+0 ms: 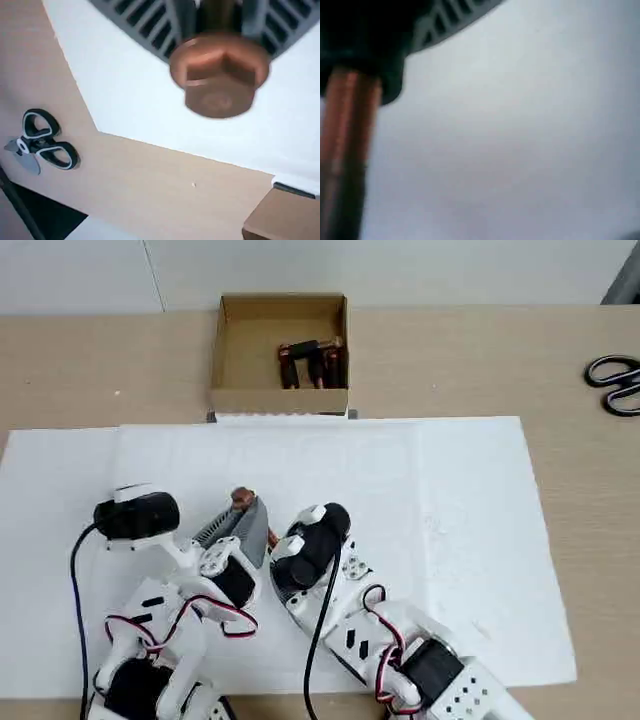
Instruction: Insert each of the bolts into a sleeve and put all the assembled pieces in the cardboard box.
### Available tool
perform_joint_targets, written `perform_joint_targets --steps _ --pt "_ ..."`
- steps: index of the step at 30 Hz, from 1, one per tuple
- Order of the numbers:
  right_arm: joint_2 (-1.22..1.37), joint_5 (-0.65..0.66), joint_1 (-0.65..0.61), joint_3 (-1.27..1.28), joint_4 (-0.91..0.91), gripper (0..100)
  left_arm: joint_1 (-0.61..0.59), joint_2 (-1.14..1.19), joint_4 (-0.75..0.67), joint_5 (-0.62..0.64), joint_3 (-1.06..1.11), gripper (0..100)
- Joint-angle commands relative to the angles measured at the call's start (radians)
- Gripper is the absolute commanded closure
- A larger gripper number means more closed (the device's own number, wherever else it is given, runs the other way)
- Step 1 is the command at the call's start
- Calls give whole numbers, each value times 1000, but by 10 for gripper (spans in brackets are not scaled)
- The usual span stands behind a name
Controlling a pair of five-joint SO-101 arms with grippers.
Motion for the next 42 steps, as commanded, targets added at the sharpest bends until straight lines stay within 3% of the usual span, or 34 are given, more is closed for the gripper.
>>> perform_joint_targets --steps 1,6,15,23,30,38,42 --pt "-16 0 -7 -25 -5 995 18 -6 25 -29 -28 993" --pt "-16 0 -7 -37 -5 995 126 -6 103 -83 -27 993" --pt "-16 34 -7 -51 -5 995 172 -5 215 -199 -5 993" --pt "-16 49 -7 -48 -5 995 164 -8 144 -252 31 987" --pt "-10 49 -4 -43 -5 995 164 -6 144 -253 38 786" --pt "-8 48 -2 -41 2 995 164 -5 147 -258 38 776" --pt "-8 49 -2 -41 2 995 124 -5 190 -334 35 776"
